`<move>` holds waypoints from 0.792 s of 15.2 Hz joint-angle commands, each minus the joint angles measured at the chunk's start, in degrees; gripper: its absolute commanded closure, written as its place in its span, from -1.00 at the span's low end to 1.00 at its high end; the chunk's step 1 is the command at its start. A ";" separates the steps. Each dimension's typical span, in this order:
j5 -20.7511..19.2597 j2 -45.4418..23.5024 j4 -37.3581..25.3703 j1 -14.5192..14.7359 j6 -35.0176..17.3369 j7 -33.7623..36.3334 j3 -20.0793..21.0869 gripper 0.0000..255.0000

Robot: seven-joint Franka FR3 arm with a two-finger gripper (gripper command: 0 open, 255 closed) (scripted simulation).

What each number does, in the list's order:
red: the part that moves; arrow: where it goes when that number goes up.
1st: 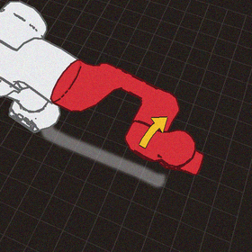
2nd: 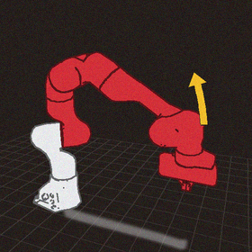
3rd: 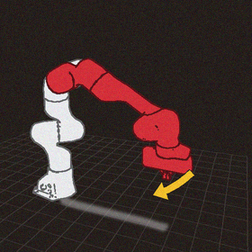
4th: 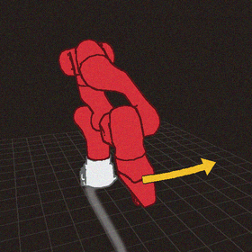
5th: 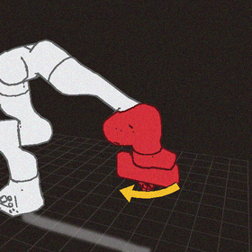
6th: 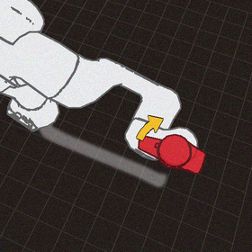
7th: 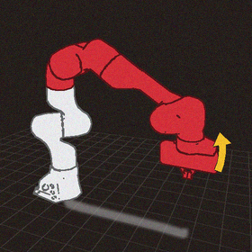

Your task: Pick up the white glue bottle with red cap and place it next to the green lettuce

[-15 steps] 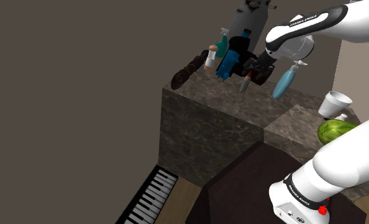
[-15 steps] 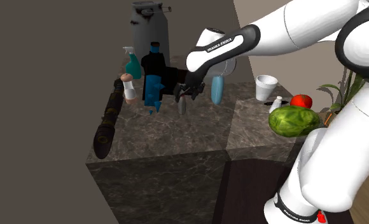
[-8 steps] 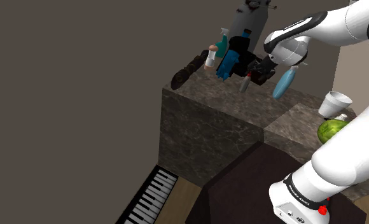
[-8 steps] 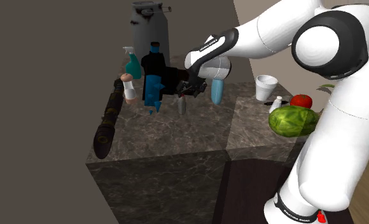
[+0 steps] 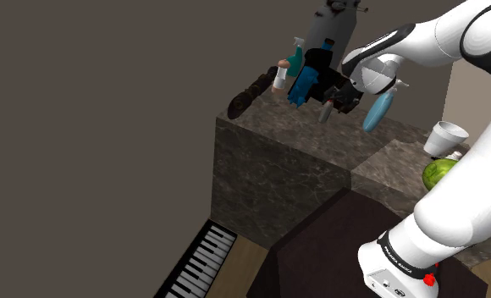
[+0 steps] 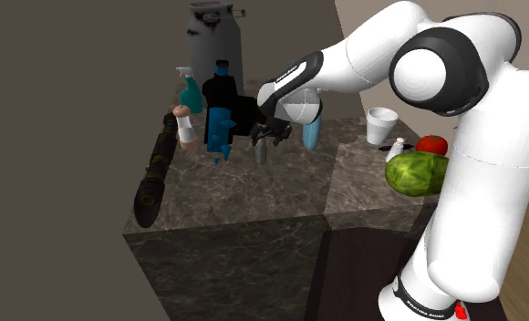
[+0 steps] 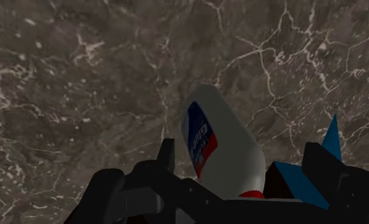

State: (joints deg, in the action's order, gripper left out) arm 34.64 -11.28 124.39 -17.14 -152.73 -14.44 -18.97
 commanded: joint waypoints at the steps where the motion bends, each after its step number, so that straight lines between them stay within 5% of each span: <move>1: 0.46 -0.55 -0.30 -0.03 -0.25 -0.21 0.21 -1.00; 7: 0.45 -0.54 -0.29 -0.03 -0.24 -0.21 0.21 -1.00; 8: 0.45 -0.54 -0.29 -0.03 -0.24 -0.21 0.21 1.00; 12: 0.45 -0.55 -0.30 -0.02 -0.24 -0.20 0.21 1.00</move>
State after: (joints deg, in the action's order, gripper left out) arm 35.09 -11.80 124.06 -17.17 -152.99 -14.64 -18.77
